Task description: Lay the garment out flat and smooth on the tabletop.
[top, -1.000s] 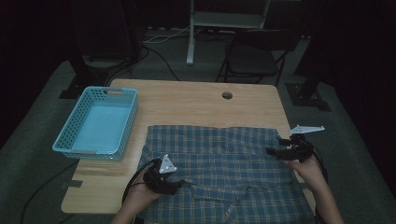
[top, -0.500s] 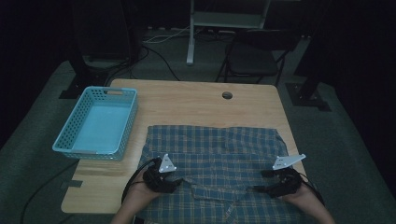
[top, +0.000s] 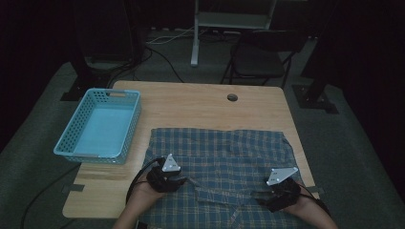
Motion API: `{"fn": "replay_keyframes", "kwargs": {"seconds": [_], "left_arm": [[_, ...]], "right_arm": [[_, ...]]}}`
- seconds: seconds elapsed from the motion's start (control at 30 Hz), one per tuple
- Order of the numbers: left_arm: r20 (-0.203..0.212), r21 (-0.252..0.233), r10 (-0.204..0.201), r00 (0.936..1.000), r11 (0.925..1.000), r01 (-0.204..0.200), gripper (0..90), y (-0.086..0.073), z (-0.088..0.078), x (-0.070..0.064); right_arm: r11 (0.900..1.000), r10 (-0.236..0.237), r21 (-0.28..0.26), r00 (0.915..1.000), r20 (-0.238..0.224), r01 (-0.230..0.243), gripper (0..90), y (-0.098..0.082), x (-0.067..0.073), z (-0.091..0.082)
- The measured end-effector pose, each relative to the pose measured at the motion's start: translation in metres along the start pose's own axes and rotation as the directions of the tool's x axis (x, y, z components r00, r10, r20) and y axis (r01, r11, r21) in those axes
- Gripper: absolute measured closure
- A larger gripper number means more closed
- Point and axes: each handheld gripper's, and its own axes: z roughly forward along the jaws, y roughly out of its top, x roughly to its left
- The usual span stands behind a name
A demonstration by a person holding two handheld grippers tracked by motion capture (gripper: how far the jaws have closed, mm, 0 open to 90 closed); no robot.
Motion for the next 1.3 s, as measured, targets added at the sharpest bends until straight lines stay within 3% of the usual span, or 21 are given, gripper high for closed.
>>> {"fn": "replay_keyframes", "kwargs": {"seconds": [0.1,0.17,0.23,0.3,0.37,0.5,0.6,0.67,0.73,0.8,0.9,0.93,1.07,1.1,1.23,1.3], "left_arm": [[0.010,0.002,0.009,0.9999,1.0000,-0.009,64.6,0.000,-0.001,0.001],[0.028,-0.017,0.017,0.9995,0.9997,-0.016,76.8,0.001,-0.004,-0.001],[0.016,-0.058,0.018,0.9997,0.9982,-0.017,86.9,0.004,-0.011,-0.004],[0.004,-0.088,0.020,0.9998,0.9959,-0.020,87.8,0.009,-0.019,-0.002],[0.002,-0.101,0.014,0.9999,0.9948,-0.013,87.7,0.014,-0.025,0.002],[0.040,-0.121,-0.025,0.9989,0.9922,0.030,87.6,0.022,-0.029,0.014],[0.051,-0.114,-0.032,0.9982,0.9928,0.038,87.5,0.024,-0.028,0.019],[0.077,-0.113,-0.045,0.9961,0.9922,0.053,87.0,0.025,-0.026,0.022],[0.140,-0.093,-0.059,0.9884,0.9930,0.073,77.1,0.026,-0.023,0.027],[0.111,-0.054,-0.059,0.9920,0.9964,0.065,60.4,0.028,-0.020,0.029],[0.107,0.014,-0.039,0.9935,0.9992,0.038,45.8,0.029,-0.015,0.031],[0.112,0.030,-0.029,0.9933,0.9992,0.026,45.5,0.029,-0.013,0.032],[0.130,0.079,-0.005,0.9915,0.9969,-0.005,47.9,0.027,-0.002,0.035],[0.126,0.085,-0.014,0.9919,0.9964,0.003,51.5,0.026,0.000,0.037],[0.127,0.087,-0.066,0.9896,0.9946,0.055,76.6,0.018,0.005,0.042],[0.158,0.092,-0.077,0.9845,0.9938,0.063,82.1,0.015,0.004,0.041]], "right_arm": [[1.000,0.004,-0.010,0.9998,0.018,-0.004,51.4,0.002,-0.004,-0.004],[1.000,0.013,-0.006,0.9995,0.028,-0.013,76.2,0.003,-0.007,-0.008],[1.000,-0.006,-0.021,1.0000,-0.004,0.006,88.1,0.008,-0.007,-0.014],[0.998,-0.012,-0.065,0.9997,-0.020,0.010,88.4,0.015,-0.009,-0.025],[0.994,-0.004,-0.107,1.0000,0.002,0.004,88.4,0.023,-0.015,-0.036],[0.981,0.054,-0.188,0.9985,0.008,-0.052,88.3,0.035,-0.037,-0.049],[0.974,0.104,-0.201,0.9946,0.001,-0.102,88.3,0.040,-0.053,-0.048],[0.967,0.156,-0.204,0.9877,-0.018,-0.156,88.4,0.041,-0.065,-0.042],[0.955,0.212,-0.199,0.9760,-0.048,-0.218,88.4,0.041,-0.077,-0.035],[0.944,0.265,-0.188,0.9620,-0.064,-0.273,88.3,0.040,-0.087,-0.027],[0.927,0.331,-0.161,0.9412,-0.069,-0.338,88.3,0.037,-0.099,-0.016],[0.921,0.348,-0.157,0.9346,-0.076,-0.355,88.3,0.036,-0.103,-0.013],[0.904,0.389,-0.147,0.9152,-0.105,-0.401,88.2,0.032,-0.113,-0.002],[0.899,0.399,-0.144,0.9099,-0.112,-0.413,88.2,0.031,-0.114,0.000],[0.894,0.409,-0.140,0.9032,-0.130,-0.425,87.9,0.026,-0.117,0.006],[0.895,0.408,-0.133,0.9026,-0.137,-0.425,88.0,0.023,-0.116,0.008]]}}
